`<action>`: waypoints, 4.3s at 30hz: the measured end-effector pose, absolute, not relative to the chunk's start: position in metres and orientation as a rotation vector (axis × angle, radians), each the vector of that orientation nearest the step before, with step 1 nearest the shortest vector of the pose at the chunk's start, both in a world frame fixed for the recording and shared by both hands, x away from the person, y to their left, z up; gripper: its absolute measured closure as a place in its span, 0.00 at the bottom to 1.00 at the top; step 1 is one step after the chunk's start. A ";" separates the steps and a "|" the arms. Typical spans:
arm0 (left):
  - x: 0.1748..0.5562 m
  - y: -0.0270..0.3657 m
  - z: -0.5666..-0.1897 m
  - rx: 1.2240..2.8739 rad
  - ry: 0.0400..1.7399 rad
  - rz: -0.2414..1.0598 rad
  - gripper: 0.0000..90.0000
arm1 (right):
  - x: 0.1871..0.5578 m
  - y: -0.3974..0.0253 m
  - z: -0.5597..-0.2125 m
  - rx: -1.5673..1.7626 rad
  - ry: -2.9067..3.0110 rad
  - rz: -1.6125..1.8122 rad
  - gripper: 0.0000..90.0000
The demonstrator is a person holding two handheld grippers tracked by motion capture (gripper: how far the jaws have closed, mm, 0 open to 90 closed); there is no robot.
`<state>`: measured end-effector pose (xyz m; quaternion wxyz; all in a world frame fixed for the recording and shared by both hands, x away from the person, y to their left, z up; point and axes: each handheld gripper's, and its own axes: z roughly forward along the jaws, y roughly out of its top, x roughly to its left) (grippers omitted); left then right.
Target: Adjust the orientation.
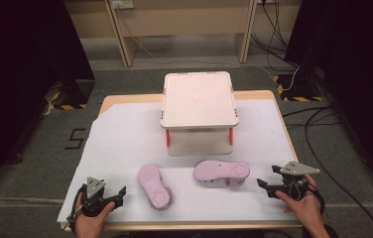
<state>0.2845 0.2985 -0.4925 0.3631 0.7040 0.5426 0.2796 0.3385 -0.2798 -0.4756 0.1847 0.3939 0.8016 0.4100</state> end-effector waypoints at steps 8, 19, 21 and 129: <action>0.286 0.298 -0.494 1.805 1.402 0.711 0.17 | 0.336 -0.278 -0.468 1.093 2.233 1.227 0.25; 0.286 0.297 -0.494 1.803 1.384 0.727 0.17 | 0.325 -0.251 -0.447 0.919 2.268 1.310 0.29; 0.286 0.297 -0.494 1.799 1.382 0.731 0.17 | 0.325 -0.248 -0.445 0.894 2.273 1.310 0.29; 0.288 0.303 -0.496 1.771 1.396 0.705 0.19 | 0.375 -0.235 -0.437 0.820 2.373 1.129 0.53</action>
